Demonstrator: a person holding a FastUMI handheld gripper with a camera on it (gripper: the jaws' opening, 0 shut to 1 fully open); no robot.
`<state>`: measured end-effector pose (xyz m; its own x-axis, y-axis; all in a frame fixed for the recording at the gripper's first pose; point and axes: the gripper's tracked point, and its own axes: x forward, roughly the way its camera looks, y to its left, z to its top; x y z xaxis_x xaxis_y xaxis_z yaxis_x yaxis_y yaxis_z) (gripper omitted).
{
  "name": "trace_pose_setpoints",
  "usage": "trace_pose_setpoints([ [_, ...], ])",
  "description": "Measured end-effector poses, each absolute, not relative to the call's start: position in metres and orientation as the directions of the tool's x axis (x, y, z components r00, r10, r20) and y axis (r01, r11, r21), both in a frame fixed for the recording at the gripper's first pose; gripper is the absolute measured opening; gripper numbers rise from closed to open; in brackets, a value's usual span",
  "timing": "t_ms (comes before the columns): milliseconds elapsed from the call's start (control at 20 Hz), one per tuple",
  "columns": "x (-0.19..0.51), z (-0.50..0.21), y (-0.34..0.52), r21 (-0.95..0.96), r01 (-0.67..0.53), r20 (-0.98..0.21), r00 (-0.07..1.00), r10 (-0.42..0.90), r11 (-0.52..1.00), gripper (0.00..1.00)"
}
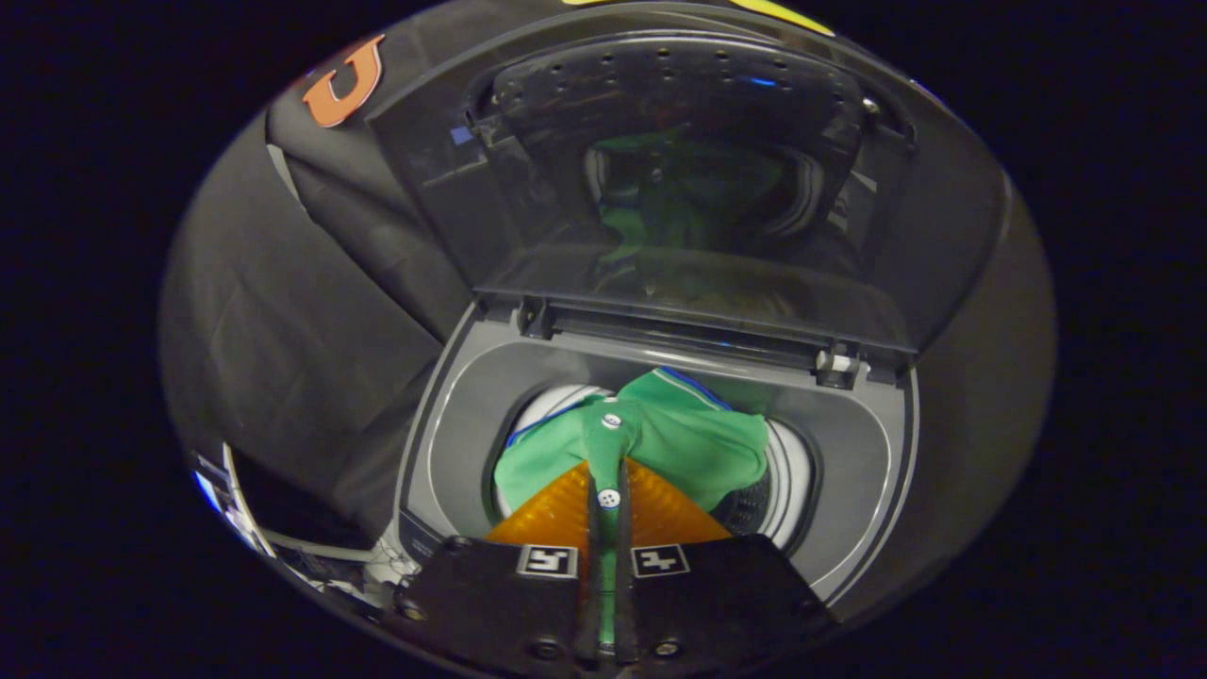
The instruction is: Put the clothes into the washing machine and then close the washing machine lid.
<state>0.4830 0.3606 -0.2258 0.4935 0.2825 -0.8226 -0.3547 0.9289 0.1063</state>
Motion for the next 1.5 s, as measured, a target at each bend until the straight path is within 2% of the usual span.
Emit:
trace_pose_setpoints([
  [200,0.478,-0.208,0.365,0.073,-0.41,-0.794,0.528,0.302,0.909,1.0],
  [350,0.476,-0.16,0.38,0.085,-0.484,-0.699,0.594,0.399,0.871,1.0],
  [600,0.483,-0.028,0.409,0.121,-0.583,-0.481,0.674,0.561,0.804,1.0],
  [800,0.538,0.052,0.398,0.11,-0.528,-0.36,0.769,0.529,0.842,1.0],
  [950,0.602,0.05,0.373,0.056,-0.417,-0.373,0.834,0.406,0.907,1.0],
  [1150,0.655,0.016,0.352,0.089,-0.272,-0.467,0.838,0.282,0.958,1.0],
  [1350,0.675,-0.01,0.349,0.101,-0.208,-0.523,0.821,0.23,0.973,1.0],
  [1500,0.68,-0.016,0.348,0.07,-0.198,-0.521,0.829,0.205,0.978,1.0],
])
